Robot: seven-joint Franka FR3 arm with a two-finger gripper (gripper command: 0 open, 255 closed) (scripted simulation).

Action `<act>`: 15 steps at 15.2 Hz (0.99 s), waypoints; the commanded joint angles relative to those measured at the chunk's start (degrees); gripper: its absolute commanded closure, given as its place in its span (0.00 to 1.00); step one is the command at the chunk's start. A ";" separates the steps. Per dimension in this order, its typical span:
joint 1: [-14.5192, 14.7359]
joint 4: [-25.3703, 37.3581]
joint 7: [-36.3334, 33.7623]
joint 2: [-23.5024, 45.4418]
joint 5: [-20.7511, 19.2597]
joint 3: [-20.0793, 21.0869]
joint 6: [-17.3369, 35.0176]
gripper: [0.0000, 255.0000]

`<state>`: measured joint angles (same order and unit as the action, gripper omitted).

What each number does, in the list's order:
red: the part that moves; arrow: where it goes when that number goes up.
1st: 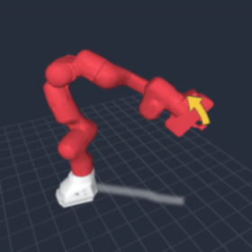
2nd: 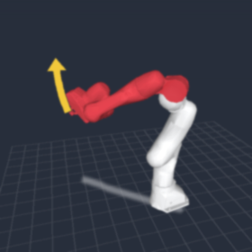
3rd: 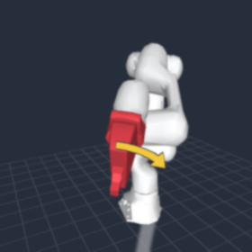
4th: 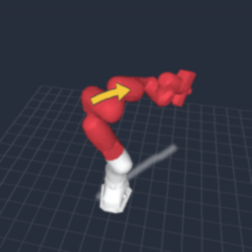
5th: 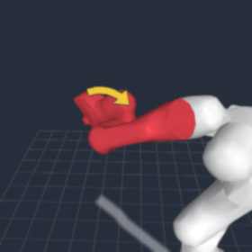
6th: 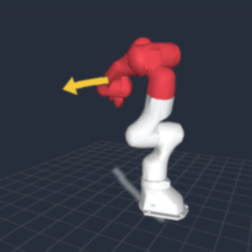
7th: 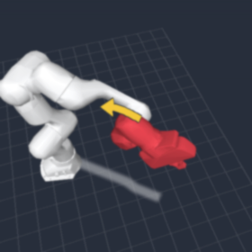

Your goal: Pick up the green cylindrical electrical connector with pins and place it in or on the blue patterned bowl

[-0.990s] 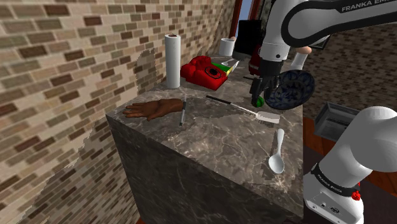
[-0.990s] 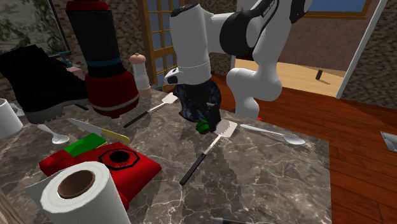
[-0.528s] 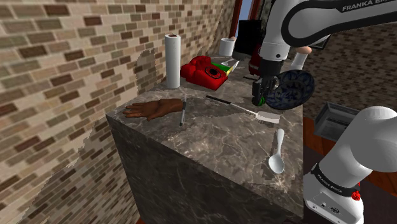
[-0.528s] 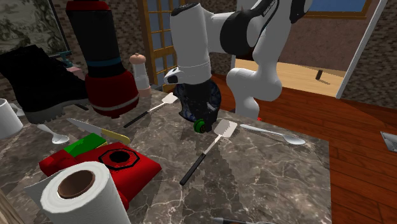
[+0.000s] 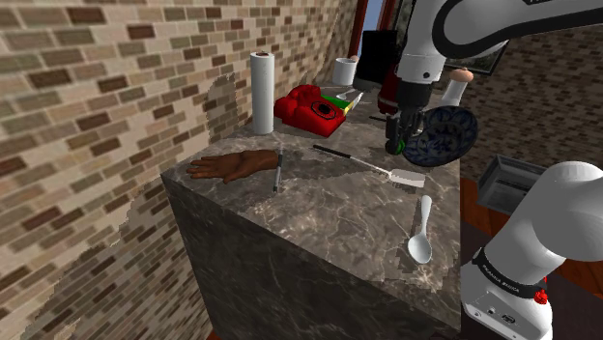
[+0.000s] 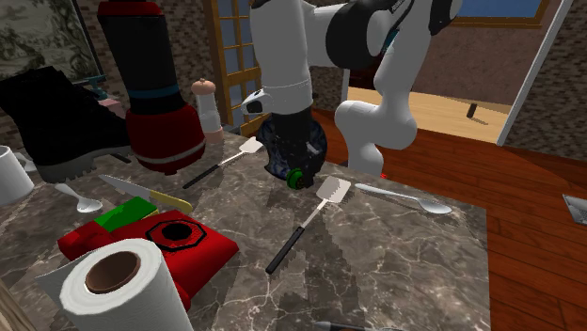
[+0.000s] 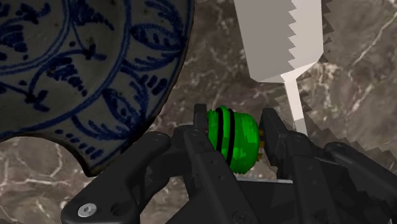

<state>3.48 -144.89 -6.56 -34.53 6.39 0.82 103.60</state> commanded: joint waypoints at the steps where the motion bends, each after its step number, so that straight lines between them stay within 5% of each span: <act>1: -0.04 1.38 -0.11 -0.23 -0.09 -0.07 -1.64 1.00; 15: -0.05 11.95 -1.08 -0.53 -0.41 -0.34 -12.46 1.00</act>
<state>3.44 -133.69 -7.60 -35.12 6.01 0.52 91.85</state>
